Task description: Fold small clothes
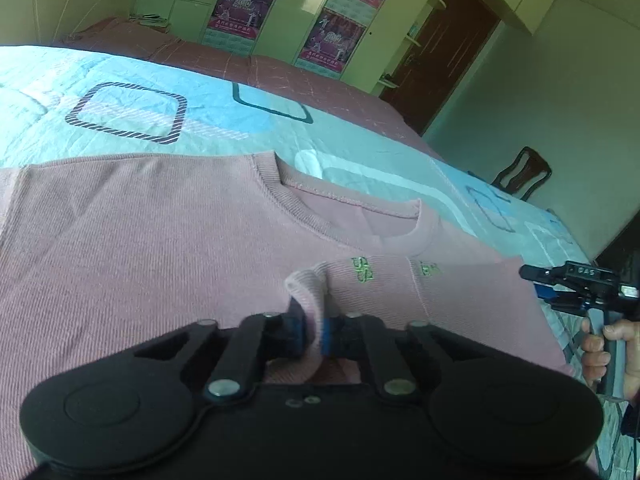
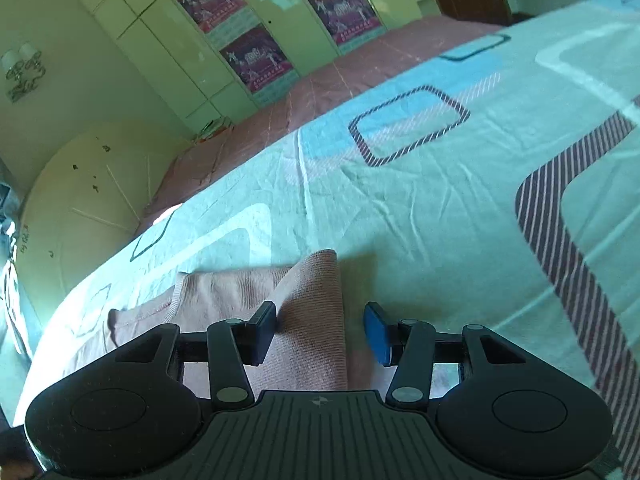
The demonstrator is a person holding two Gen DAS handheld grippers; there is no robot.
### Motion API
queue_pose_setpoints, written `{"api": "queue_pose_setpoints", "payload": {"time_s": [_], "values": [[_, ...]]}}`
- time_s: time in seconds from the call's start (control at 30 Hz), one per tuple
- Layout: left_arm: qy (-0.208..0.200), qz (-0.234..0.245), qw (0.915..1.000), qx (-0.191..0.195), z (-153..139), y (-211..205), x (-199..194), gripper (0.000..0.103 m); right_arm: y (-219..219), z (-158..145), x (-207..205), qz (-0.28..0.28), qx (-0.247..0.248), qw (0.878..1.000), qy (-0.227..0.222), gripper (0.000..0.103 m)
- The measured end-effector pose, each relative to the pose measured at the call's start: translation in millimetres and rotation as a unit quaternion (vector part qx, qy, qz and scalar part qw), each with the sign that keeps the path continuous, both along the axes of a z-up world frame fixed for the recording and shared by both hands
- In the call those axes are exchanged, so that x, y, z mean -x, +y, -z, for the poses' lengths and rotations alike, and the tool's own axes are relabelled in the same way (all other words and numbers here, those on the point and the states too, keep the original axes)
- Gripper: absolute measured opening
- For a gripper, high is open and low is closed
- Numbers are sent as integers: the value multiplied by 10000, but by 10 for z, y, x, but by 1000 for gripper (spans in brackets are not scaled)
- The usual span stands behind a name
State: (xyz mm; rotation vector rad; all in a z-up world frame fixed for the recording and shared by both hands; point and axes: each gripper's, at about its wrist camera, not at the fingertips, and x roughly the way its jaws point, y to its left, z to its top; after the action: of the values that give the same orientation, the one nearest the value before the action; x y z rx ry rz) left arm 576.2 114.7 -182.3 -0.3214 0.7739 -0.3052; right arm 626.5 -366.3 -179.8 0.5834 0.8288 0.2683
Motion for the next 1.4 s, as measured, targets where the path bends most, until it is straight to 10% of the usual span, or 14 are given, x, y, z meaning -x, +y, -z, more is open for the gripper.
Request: {"api": "queue_pose_setpoints", "payload": {"time_s": [0.03,0.27,0.4,0.8,0.97,1.07,1.4], "values": [[-241,-129,9994,-198,-47,-30,59,5,23,-28,-5,-46,182,9998,-53,6],[-305,-444,9960,-716,2,-80,110,13,218,-14,33,-112,1183,9925,-277,6],[-278,-867,9929,-766,-118,37,164,25,224,-176,196,256,1604,9849,-594,45],[-328,173,9898,-1377,-89,-1037,-123,48,1614,-108,167,-1794,1690,9655,-842,36],[-322,-2,9851,-1688,-25,-638,-122,42,1037,-46,37,-655,2663,9595,-647,36],[-571,370,9762,-2057,-9,-669,-63,42,667,-30,-108,-818,2390,9664,-478,7],[-521,279,9735,-2211,-129,-850,270,53,580,-204,365,-732,2144,9739,-148,7]]}}
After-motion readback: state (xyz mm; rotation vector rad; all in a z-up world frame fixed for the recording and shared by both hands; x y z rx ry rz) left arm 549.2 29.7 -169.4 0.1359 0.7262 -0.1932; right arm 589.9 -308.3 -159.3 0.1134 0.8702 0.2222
